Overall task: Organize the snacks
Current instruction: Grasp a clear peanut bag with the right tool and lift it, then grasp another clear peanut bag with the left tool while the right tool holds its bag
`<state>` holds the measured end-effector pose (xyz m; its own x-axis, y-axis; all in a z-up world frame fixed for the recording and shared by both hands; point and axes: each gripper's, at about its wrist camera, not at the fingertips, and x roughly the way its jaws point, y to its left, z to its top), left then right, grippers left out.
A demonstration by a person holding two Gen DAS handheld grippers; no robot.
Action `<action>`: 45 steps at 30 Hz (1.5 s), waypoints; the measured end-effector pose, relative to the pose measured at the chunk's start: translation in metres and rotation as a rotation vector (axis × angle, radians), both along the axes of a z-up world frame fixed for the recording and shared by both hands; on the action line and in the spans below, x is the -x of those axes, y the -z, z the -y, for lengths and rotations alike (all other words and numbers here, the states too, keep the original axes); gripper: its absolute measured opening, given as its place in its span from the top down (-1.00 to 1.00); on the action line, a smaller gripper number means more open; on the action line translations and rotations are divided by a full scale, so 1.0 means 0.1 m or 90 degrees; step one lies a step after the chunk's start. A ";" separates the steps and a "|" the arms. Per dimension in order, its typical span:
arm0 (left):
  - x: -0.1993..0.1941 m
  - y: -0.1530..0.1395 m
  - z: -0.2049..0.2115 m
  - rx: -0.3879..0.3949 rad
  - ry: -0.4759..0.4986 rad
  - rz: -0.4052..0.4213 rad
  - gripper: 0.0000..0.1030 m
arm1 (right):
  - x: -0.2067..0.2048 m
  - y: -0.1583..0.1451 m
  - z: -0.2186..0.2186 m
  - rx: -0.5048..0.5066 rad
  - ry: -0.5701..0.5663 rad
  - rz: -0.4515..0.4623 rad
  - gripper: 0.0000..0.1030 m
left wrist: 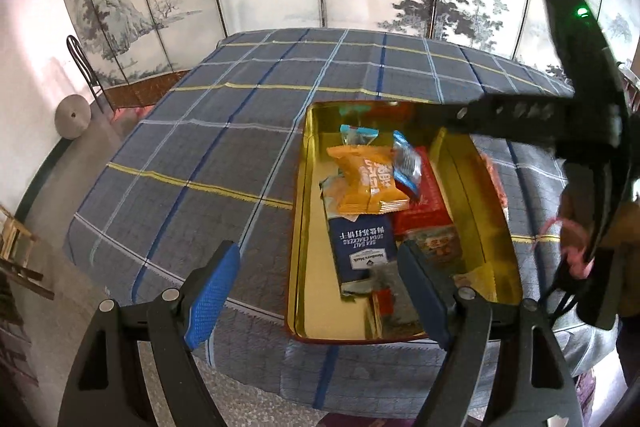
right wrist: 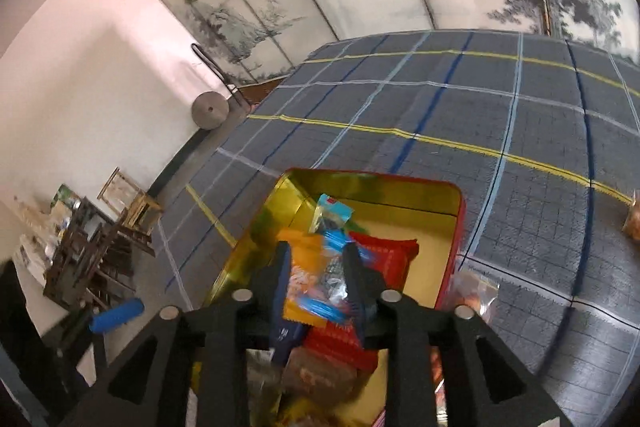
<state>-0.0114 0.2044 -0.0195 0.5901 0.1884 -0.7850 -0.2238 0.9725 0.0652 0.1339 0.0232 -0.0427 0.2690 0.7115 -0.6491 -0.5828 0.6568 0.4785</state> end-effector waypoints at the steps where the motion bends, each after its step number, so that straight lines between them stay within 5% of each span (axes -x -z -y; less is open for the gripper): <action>1: 0.00 0.01 -0.01 0.003 0.000 0.001 -0.51 | -0.01 -0.01 0.04 -0.010 0.007 -0.002 0.35; 4: 0.00 0.02 -0.04 0.016 0.001 0.003 -0.51 | -0.02 -0.06 0.39 -0.024 0.052 0.006 0.34; 9: -0.04 0.09 0.01 0.037 0.013 -0.003 -0.52 | -0.01 0.16 0.86 0.055 0.084 -0.046 0.29; 21: -0.05 0.13 0.06 0.033 0.018 -0.016 -0.54 | -0.06 0.65 0.74 0.054 0.064 -0.130 0.19; 28: -0.08 0.13 0.11 0.024 0.024 -0.019 -0.54 | -0.05 0.62 0.49 0.240 0.072 -0.021 0.17; 38: -0.18 0.05 0.25 0.008 0.056 -0.018 -0.55 | -0.18 0.61 0.26 0.289 0.031 0.027 0.25; 41: -0.26 -0.13 0.39 0.018 0.096 0.005 -0.55 | -0.04 0.54 0.61 0.287 0.035 0.074 0.26; 45: -0.47 -0.35 0.76 0.046 0.194 0.014 -0.67 | 0.08 0.44 1.64 0.272 0.149 0.081 0.26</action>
<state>0.0359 0.1286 0.0150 0.6282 -0.0556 -0.7760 0.0785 0.9969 -0.0078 0.1256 -0.1405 -0.0864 0.4856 0.3001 -0.8210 -0.4321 0.8989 0.0729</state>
